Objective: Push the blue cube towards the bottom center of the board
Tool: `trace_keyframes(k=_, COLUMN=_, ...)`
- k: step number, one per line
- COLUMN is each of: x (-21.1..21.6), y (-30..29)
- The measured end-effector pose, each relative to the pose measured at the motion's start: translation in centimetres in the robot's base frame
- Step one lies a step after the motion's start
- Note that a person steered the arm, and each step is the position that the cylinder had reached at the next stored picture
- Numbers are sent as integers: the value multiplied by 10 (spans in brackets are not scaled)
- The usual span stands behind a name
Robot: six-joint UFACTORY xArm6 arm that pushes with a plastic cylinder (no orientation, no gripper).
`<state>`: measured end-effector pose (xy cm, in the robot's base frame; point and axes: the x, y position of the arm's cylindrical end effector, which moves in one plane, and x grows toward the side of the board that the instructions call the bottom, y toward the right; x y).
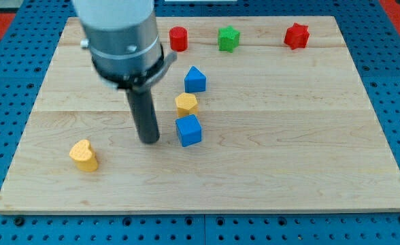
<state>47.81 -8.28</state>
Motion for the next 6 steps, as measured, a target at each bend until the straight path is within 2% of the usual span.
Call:
trace_keyframes(k=1, x=-32, y=19)
trace_keyframes(k=3, x=3, y=69)
trace_keyframes(k=4, x=7, y=89)
trace_keyframes(k=5, x=7, y=158)
trace_keyframes(k=6, x=15, y=134)
